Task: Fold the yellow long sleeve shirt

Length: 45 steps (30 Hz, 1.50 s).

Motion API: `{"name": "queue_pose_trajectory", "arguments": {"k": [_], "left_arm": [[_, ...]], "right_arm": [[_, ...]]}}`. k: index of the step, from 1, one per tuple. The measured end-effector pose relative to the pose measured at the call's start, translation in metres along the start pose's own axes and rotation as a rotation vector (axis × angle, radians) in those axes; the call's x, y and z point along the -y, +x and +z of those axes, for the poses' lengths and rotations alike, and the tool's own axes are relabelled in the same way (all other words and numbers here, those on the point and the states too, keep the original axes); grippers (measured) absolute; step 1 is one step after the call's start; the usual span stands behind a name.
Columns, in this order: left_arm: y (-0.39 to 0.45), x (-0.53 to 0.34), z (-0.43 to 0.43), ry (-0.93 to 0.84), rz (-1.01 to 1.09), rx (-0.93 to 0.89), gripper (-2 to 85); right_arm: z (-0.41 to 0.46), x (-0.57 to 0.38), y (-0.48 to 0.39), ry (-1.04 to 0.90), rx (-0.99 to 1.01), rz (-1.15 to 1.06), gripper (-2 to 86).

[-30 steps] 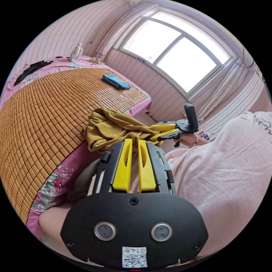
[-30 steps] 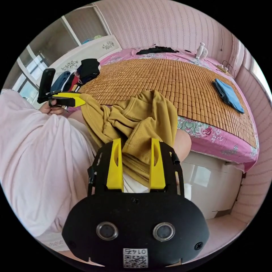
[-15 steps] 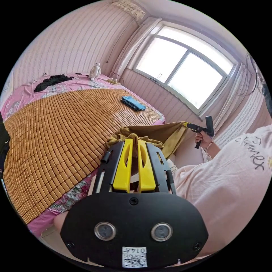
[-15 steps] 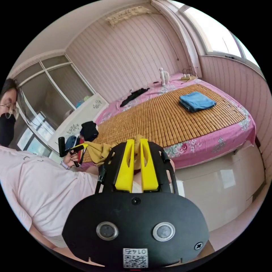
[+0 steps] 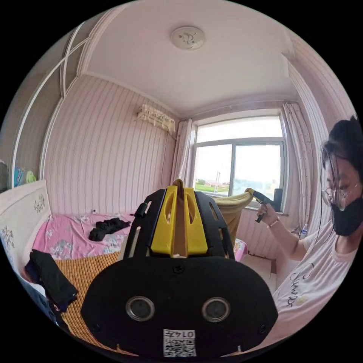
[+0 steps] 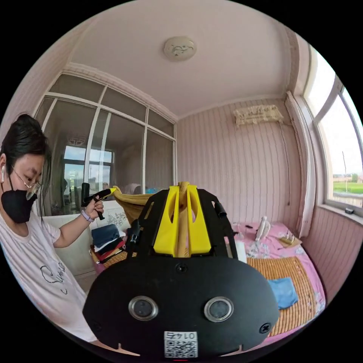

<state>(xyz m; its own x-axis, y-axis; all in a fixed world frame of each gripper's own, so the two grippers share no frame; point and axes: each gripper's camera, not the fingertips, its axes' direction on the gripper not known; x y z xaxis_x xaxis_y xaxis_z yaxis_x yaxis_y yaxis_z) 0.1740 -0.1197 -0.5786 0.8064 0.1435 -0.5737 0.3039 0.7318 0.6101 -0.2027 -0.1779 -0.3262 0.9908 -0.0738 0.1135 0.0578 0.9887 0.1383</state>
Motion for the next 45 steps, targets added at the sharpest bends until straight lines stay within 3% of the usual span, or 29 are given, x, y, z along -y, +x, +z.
{"name": "queue_pose_trajectory", "arguments": {"k": [3,8,12,16,19,24,26,29,33,36,40,45], "left_arm": [[0.021,0.053,-0.048,0.141,0.046,0.000,1.2],[0.072,0.108,-0.119,0.308,0.215,0.099,1.5],[0.094,0.141,-0.159,0.414,0.266,0.117,1.5],[0.102,0.168,-0.175,0.484,0.335,0.140,1.7],[0.076,0.176,-0.142,0.350,0.296,0.210,2.0],[-0.013,0.124,-0.044,0.013,0.088,0.360,2.1],[-0.046,0.094,-0.006,-0.108,0.045,0.404,2.0],[-0.076,0.071,0.043,-0.246,0.023,0.459,1.8],[-0.073,0.117,0.039,0.008,0.034,0.467,1.8],[-0.074,0.121,0.037,0.100,0.077,0.447,2.1],[-0.113,0.058,0.058,-0.062,0.058,0.430,2.8],[-0.165,-0.096,0.091,-0.403,-0.117,0.366,3.2]], "right_arm": [[-0.013,0.049,-0.026,0.135,0.019,-0.089,1.9],[-0.025,0.108,-0.079,0.177,-0.002,-0.272,1.9],[-0.042,0.151,-0.093,0.321,0.225,-0.289,2.0],[-0.027,0.175,-0.103,0.310,0.156,-0.376,2.1],[0.036,0.174,-0.082,0.115,0.109,-0.337,2.1],[0.218,0.101,-0.013,-0.509,0.094,-0.196,2.0],[0.268,0.072,0.012,-0.620,0.064,-0.113,2.0],[0.313,0.074,0.047,-0.626,0.060,0.053,2.0],[0.296,0.126,0.044,-0.181,-0.079,-0.055,2.1],[0.291,0.113,0.047,-0.059,-0.020,-0.079,2.1],[0.307,0.039,0.059,-0.241,0.026,-0.107,2.1],[0.351,-0.173,0.066,-0.697,-0.004,-0.092,2.2]]}}
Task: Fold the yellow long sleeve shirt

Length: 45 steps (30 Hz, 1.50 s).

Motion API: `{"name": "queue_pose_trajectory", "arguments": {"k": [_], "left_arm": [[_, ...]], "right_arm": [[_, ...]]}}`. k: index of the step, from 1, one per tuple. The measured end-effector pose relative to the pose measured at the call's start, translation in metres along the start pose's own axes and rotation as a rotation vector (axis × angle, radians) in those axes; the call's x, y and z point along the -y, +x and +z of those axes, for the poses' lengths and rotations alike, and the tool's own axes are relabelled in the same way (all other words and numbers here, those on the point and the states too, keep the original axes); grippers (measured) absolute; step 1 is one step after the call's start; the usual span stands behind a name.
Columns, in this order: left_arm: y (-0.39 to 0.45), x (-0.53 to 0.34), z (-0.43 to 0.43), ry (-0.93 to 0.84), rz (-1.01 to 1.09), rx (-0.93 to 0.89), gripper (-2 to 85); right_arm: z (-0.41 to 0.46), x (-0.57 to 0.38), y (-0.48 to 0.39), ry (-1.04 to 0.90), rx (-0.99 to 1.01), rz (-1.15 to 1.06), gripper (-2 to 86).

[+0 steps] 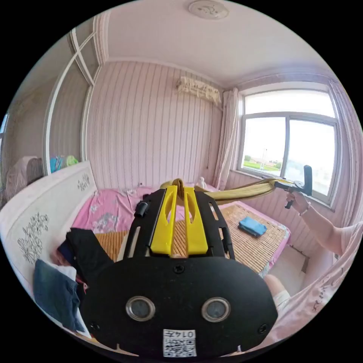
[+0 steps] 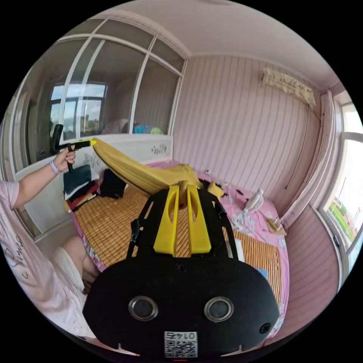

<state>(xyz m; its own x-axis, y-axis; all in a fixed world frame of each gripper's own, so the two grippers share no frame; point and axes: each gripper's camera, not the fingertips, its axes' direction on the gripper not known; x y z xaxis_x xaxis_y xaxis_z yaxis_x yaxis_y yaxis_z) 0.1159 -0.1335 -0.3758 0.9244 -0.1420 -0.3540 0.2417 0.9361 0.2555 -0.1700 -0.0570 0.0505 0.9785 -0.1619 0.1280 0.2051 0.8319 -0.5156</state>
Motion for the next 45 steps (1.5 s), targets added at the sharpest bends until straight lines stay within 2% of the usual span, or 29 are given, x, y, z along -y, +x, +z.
{"name": "queue_pose_trajectory", "arguments": {"k": [5,7,8,10,13,19,23,31,38,45], "left_arm": [[-0.035,-0.166,0.111,-0.408,-0.213,0.060,3.3],[-0.053,-0.234,0.146,-0.574,-0.397,0.062,3.5],[-0.055,-0.247,0.152,-0.610,-0.425,0.058,3.5],[-0.054,-0.285,0.170,-0.759,-0.428,0.050,3.6],[-0.047,-0.310,0.176,-0.867,-0.315,0.069,3.8],[-0.058,-0.333,0.168,-0.858,-0.404,-0.069,4.0],[-0.057,-0.343,0.170,-0.860,-0.404,-0.071,4.2],[-0.065,-0.349,0.175,-0.808,-0.458,-0.024,4.9],[-0.065,-0.354,0.156,-0.706,-0.470,-0.032,5.3],[-0.052,-0.344,0.166,-0.663,-0.390,-0.039,5.6]], "right_arm": [[0.157,-0.124,0.006,-0.413,0.192,0.305,2.3],[0.191,-0.153,0.004,-0.529,0.219,0.348,2.3],[0.206,-0.168,0.000,-0.585,0.219,0.350,2.3],[0.221,-0.186,-0.006,-0.676,0.224,0.340,2.3],[0.224,-0.211,-0.012,-0.716,0.246,0.300,2.3],[0.210,-0.243,-0.008,-0.683,0.296,0.362,2.4],[0.207,-0.254,-0.006,-0.660,0.357,0.400,2.8],[0.195,-0.265,0.011,-0.644,0.298,0.477,3.8],[0.163,-0.277,0.015,-0.540,0.187,0.488,5.8],[0.155,-0.276,0.017,-0.551,0.088,0.437,6.2]]}}
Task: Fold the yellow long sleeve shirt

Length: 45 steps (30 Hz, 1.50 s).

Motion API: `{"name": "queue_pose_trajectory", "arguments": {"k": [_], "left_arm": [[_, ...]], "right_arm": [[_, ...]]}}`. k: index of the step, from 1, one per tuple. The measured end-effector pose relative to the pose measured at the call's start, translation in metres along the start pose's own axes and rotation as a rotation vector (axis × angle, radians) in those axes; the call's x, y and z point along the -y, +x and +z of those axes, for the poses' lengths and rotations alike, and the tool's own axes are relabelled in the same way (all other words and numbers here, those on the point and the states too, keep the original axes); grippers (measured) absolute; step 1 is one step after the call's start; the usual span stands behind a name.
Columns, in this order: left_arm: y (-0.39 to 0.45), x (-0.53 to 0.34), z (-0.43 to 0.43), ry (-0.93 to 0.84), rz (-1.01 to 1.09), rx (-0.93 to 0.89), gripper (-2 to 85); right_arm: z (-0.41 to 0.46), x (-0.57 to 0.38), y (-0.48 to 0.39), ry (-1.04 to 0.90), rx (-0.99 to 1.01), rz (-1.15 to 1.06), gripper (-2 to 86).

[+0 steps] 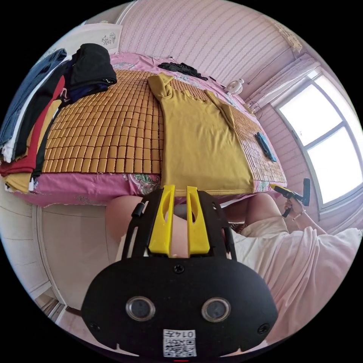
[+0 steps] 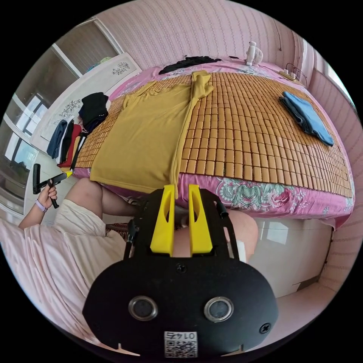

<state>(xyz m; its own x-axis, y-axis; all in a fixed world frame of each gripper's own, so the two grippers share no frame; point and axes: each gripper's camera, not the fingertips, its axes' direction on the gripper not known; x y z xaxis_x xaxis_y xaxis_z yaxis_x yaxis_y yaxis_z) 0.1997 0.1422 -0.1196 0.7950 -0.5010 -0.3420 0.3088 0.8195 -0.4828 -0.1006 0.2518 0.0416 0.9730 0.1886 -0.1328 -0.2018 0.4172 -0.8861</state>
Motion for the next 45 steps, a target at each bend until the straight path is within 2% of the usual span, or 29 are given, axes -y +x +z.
{"name": "queue_pose_trajectory", "arguments": {"k": [7,9,13,15,19,21,24,26,30,34,36,37,38,42,44,45], "left_arm": [[0.053,0.053,0.054,-0.027,0.164,-0.014,6.7],[0.068,0.065,0.072,-0.042,0.208,0.022,6.9],[0.100,0.101,0.118,-0.078,0.313,0.055,7.1],[0.109,0.119,0.136,-0.080,0.346,0.060,7.1],[0.114,0.158,0.174,-0.024,0.344,0.200,6.7],[0.109,0.171,0.193,-0.035,0.340,0.202,6.3],[0.094,0.185,0.234,-0.159,0.322,0.200,5.4],[0.089,0.183,0.239,-0.109,0.344,0.126,3.0],[0.090,0.181,0.247,-0.066,0.337,0.127,0.2],[0.095,0.184,0.256,-0.057,0.306,0.157,-0.4],[0.098,0.188,0.260,-0.067,0.306,0.170,-0.5],[0.099,0.191,0.262,-0.079,0.310,0.175,-0.5],[0.099,0.193,0.263,-0.087,0.310,0.174,-0.5],[0.094,0.210,0.267,-0.148,0.269,0.142,-0.3],[0.092,0.219,0.264,-0.173,0.222,0.119,-0.1],[0.094,0.225,0.258,-0.166,0.203,0.088,0.0]], "right_arm": [[-0.019,0.025,-0.010,0.053,0.020,-0.085,6.0],[-0.032,0.038,-0.027,0.122,0.088,-0.170,6.0],[-0.035,0.067,-0.054,0.165,0.089,-0.294,6.6],[-0.028,0.094,-0.067,0.166,0.044,-0.356,6.8],[-0.003,0.146,-0.087,0.166,-0.118,-0.502,7.1],[0.020,0.187,-0.095,0.185,-0.225,-0.550,7.2],[0.057,0.251,-0.094,0.203,-0.274,-0.563,7.3],[0.084,0.295,-0.090,0.172,-0.298,-0.562,7.8],[0.147,0.385,-0.064,0.076,-0.353,-0.418,9.7],[0.191,0.422,-0.025,-0.084,-0.399,-0.208,10.3],[0.179,0.421,-0.003,-0.038,-0.244,-0.162,7.8],[0.172,0.419,0.003,-0.028,-0.229,-0.146,6.2],[0.152,0.410,0.017,0.038,-0.206,-0.104,3.0],[0.045,0.323,0.076,0.349,-0.097,0.104,2.2],[0.012,0.269,0.100,0.364,-0.139,0.208,2.4],[-0.002,0.233,0.114,0.313,-0.195,0.268,2.6]]}}
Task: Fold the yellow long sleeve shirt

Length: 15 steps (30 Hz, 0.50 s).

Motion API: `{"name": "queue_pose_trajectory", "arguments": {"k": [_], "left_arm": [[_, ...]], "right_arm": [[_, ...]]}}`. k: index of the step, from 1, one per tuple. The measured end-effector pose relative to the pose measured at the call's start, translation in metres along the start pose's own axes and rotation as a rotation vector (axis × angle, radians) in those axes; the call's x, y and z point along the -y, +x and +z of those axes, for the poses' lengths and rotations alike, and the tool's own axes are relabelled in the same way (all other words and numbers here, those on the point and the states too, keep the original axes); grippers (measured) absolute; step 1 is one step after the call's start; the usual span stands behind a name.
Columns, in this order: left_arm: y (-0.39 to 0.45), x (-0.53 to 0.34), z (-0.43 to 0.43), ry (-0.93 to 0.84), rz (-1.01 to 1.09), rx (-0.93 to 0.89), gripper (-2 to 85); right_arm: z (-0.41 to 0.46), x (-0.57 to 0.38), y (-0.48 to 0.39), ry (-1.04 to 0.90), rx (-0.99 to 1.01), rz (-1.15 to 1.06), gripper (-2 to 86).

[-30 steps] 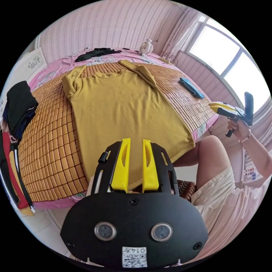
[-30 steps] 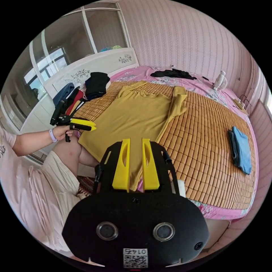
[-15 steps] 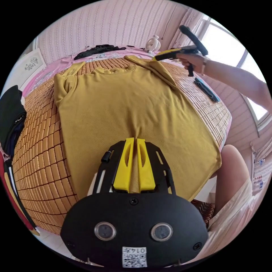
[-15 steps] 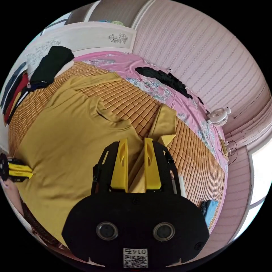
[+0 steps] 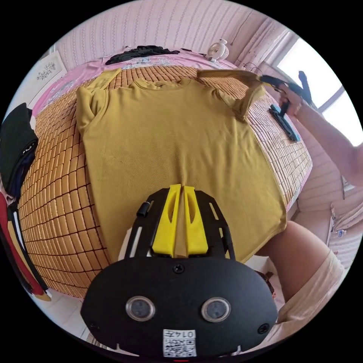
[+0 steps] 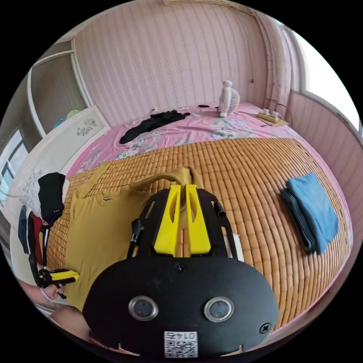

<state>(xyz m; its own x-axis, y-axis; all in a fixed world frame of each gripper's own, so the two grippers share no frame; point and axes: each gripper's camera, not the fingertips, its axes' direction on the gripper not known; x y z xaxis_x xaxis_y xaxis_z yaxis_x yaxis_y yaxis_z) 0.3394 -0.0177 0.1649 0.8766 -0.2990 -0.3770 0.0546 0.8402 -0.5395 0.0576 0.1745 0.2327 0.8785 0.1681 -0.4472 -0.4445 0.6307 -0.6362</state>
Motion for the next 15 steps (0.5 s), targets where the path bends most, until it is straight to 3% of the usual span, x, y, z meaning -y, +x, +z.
{"name": "queue_pose_trajectory", "arguments": {"k": [5,15], "left_arm": [[0.017,0.038,-0.019,0.031,0.080,-0.084,1.5],[0.078,0.178,0.028,0.099,0.265,-0.156,4.9]], "right_arm": [[-0.033,-0.087,0.058,-0.276,-0.159,0.106,5.9],[0.008,-0.052,-0.008,-0.178,0.007,-0.260,11.6]]}}
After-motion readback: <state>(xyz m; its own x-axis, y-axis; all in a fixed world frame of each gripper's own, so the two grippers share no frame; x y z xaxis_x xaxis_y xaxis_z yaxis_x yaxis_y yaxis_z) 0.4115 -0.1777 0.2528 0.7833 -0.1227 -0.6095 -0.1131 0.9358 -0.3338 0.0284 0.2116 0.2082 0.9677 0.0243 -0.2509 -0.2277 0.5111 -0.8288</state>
